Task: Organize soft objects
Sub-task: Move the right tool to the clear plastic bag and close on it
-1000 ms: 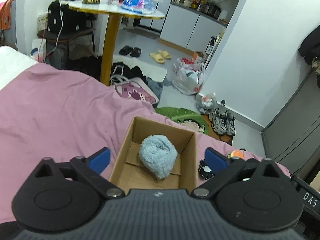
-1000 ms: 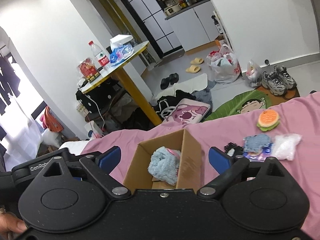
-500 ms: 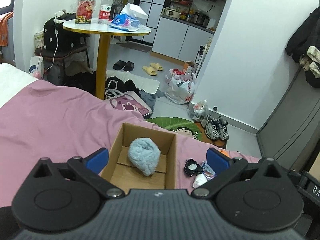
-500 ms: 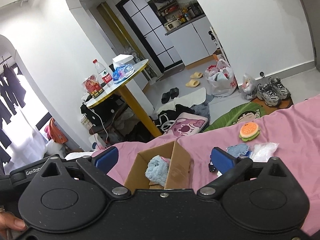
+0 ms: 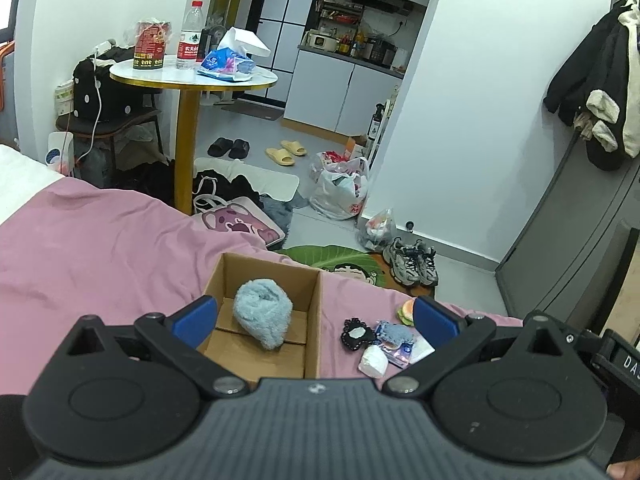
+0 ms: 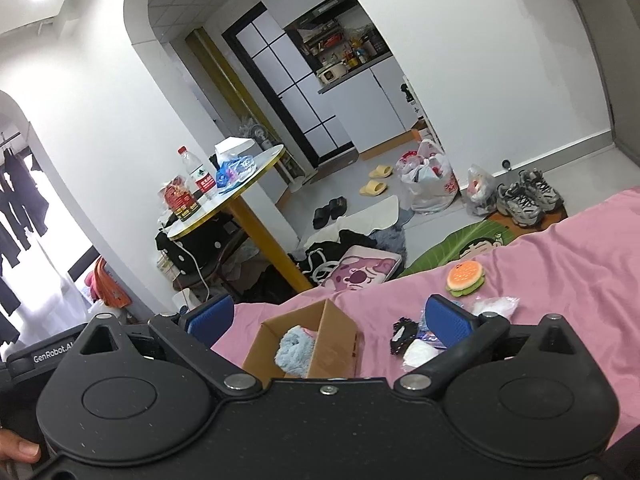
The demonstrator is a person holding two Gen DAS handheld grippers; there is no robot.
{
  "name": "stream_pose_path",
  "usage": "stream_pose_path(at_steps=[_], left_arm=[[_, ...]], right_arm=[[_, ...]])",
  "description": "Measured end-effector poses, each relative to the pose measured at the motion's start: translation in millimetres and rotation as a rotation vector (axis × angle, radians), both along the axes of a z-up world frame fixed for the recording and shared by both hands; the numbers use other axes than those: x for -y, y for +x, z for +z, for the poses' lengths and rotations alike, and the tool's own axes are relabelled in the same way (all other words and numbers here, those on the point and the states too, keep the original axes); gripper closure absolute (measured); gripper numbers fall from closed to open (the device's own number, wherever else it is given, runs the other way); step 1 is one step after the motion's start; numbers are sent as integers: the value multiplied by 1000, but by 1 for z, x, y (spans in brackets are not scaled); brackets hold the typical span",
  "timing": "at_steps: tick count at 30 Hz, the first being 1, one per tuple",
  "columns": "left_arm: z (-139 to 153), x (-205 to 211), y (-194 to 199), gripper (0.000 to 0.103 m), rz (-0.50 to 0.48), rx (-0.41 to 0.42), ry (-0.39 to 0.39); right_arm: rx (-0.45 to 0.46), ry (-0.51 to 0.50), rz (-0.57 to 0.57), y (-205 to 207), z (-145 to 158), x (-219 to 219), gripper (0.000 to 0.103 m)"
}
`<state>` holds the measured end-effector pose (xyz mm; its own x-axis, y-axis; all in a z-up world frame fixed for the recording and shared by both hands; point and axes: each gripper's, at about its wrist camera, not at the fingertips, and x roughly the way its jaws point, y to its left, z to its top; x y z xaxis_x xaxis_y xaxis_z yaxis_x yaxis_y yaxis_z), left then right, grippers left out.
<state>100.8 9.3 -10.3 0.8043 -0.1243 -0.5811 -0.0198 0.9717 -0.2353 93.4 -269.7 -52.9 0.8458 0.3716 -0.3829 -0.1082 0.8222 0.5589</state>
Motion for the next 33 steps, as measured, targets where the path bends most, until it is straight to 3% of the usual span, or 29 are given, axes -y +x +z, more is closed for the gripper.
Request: stream_pose_path(at_steps=[29, 33], left_arm=[[-25, 59, 3, 1, -23, -76, 96], [-29, 73, 7, 3, -60, -83, 111]], right_arm=[[-76, -27, -8, -10, -35, 53, 0], [-92, 26, -20, -7, -44, 65, 0]])
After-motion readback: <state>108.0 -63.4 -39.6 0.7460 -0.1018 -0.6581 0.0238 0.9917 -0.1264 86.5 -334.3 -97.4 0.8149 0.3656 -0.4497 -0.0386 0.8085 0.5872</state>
